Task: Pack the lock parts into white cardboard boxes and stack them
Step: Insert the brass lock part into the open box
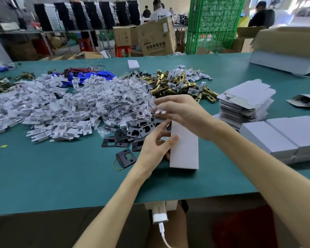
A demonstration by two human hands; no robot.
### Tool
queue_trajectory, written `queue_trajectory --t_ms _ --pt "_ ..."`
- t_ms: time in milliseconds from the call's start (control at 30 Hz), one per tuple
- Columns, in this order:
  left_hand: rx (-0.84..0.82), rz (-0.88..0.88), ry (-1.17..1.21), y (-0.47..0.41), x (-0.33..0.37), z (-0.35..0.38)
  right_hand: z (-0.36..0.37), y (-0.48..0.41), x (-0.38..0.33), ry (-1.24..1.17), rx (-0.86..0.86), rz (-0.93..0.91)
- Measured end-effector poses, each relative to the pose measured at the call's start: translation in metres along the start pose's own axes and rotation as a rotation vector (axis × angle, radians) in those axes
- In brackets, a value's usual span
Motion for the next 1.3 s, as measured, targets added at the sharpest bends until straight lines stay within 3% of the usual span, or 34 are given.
queue_trajectory --t_ms 67,167,267,433,567,800,1033,1167,1300 --pt "-0.018 0.001 0.012 0.001 0.003 0.001 -0.018 0.005 -0.004 0.02 0.073 -0.042" --pt "-0.034 0.002 0.043 0.002 0.005 0.002 -0.049 0.011 -0.012 0.336 0.288 -0.161" --pt "-0.038 -0.004 0.068 0.002 0.006 0.002 -0.065 0.017 -0.01 0.49 0.368 -0.155" --pt "-0.034 0.012 0.052 0.002 0.004 0.001 -0.072 0.023 -0.005 0.523 0.326 -0.151" --pt "-0.04 0.028 0.054 0.001 0.005 0.001 -0.067 0.029 -0.011 0.68 0.297 -0.217" --pt "-0.034 0.047 0.068 0.003 0.008 0.001 -0.067 0.036 -0.011 0.924 0.192 -0.143" --pt "-0.032 0.054 0.073 0.002 0.009 0.0 -0.074 0.047 -0.007 0.863 0.287 -0.17" --pt "-0.026 0.054 0.077 0.002 0.007 0.0 -0.083 0.055 0.004 0.756 0.426 -0.217" --pt "0.072 0.036 0.085 0.0 0.003 -0.006 -0.098 0.05 0.02 0.59 0.521 -0.155"
Point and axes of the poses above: each hand's wrist, its own y-axis away from the middle knuckle, its own z-axis out of the palm, x = y × z, the point moved 7 cm from there along -y, towards the middle knuckle, and after that the axes turned 9 degrees about -y, right-handed, at the moved point
